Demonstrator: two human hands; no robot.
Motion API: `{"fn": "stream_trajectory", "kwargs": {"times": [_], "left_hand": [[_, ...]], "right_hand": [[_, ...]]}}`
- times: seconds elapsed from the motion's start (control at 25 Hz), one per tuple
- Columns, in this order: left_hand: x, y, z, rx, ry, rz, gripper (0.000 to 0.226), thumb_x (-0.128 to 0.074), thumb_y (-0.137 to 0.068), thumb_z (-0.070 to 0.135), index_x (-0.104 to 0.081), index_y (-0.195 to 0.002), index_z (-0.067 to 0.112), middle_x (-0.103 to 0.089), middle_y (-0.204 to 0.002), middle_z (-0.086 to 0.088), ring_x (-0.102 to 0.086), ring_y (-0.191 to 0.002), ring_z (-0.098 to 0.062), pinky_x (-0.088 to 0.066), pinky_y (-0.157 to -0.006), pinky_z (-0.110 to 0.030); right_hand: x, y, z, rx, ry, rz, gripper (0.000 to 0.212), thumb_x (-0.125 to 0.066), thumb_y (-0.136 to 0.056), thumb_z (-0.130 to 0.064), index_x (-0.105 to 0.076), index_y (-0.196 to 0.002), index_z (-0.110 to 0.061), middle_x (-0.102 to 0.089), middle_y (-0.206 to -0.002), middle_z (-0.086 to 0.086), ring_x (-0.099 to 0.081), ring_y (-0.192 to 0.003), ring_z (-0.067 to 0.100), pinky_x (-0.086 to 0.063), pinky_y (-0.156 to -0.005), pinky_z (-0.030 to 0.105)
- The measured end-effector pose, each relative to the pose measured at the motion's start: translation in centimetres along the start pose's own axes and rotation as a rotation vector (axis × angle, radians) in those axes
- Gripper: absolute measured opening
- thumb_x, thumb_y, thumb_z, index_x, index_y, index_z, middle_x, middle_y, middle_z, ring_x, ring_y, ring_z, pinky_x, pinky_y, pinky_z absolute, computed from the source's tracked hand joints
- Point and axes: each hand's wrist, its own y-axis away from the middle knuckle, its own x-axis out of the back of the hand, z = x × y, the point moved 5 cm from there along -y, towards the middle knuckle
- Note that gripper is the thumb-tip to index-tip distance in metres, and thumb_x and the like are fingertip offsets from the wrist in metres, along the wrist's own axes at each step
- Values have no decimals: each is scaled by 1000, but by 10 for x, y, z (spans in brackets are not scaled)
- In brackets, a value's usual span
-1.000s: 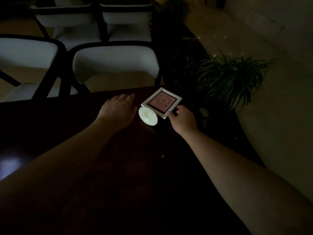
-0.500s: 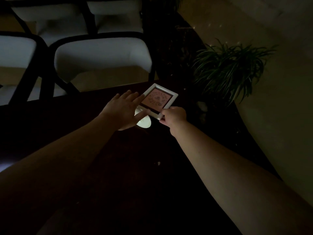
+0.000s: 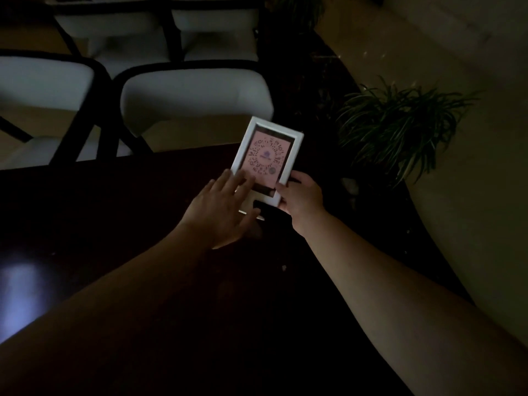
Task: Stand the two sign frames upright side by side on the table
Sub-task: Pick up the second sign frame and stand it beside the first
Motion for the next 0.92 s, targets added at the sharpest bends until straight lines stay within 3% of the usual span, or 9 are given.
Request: {"fn": "stream_trajectory", "kwargs": {"times": [0.16, 0.28, 0.4, 0.52, 0.6, 0.68, 0.76, 0.84, 0.92], "left_hand": [[-4, 39, 1, 61, 17, 45, 80, -6, -88, 75, 8, -154, 31, 6, -165, -2, 6, -149, -26, -3, -115, -47], [-3, 69, -1, 109, 32, 94, 80, -15, -90, 73, 1, -156, 30, 0, -166, -4, 2, -150, -29, -8, -117, -51], [1, 105, -4, 150, 169, 174, 72, -39, -93, 61, -21, -153, 25, -23, -161, -6, -21, -147, -30, -31, -114, -53], [8, 142, -22, 264, 559, 417, 49, -60, -92, 40, -44, -134, 21, -47, -136, -2, -53, -119, -18, -56, -88, -43], [12, 156, -38, 356, 787, 529, 44, -63, -93, 33, -46, -131, 21, -49, -129, 3, -57, -108, -7, -57, -83, -33], [13, 163, -49, 402, 977, 508, 44, -61, -96, 31, -45, -137, 28, -52, -131, 13, -58, -110, 0, -53, -84, -20], [16, 169, -52, 387, 1100, 464, 33, -56, -98, 27, -52, -128, 41, -62, -118, 27, -61, -104, 6, -51, -74, -11], [18, 180, -56, 385, 1114, 465, 29, -54, -99, 23, -58, -111, 50, -66, -105, 31, -64, -93, 6, -50, -65, -10], [16, 190, -59, 397, 1092, 482, 30, -55, -98, 20, -60, -105, 49, -68, -101, 28, -66, -93, 2, -52, -67, -14]], "right_hand": [[-11, 26, 1, 119, 100, -59, 38, -64, -91, 2, -59, -122, -19, -73, -108, 4, -71, -98, 21, -60, -84, 49], [-20, 48, 7, 222, 172, -109, 39, -67, -89, 1, -58, -119, -23, -74, -107, 2, -71, -100, 21, -58, -86, 51], [-27, 72, 16, 297, 230, -183, 40, -67, -88, 0, -58, -114, -29, -75, -104, -1, -71, -100, 17, -58, -88, 51], [-32, 92, 30, 335, 243, -245, 41, -67, -87, 2, -59, -111, -31, -75, -102, 0, -72, -97, 13, -58, -89, 48], [-34, 104, 37, 349, 231, -284, 41, -67, -87, 5, -61, -110, -29, -74, -104, 2, -71, -99, 15, -58, -90, 48], [-38, 115, 44, 359, 219, -324, 40, -66, -88, 6, -61, -113, -25, -74, -106, 3, -70, -102, 15, -57, -92, 46], [-40, 124, 49, 370, 216, -346, 38, -65, -88, 6, -62, -113, -22, -74, -108, 1, -70, -103, 12, -57, -92, 42], [-42, 132, 54, 377, 208, -362, 37, -64, -88, 6, -62, -112, -23, -74, -108, 0, -70, -103, 11, -56, -90, 37], [-43, 138, 59, 390, 207, -376, 37, -64, -89, 5, -63, -110, -24, -74, -109, 1, -69, -104, 12, -55, -89, 33]]}}
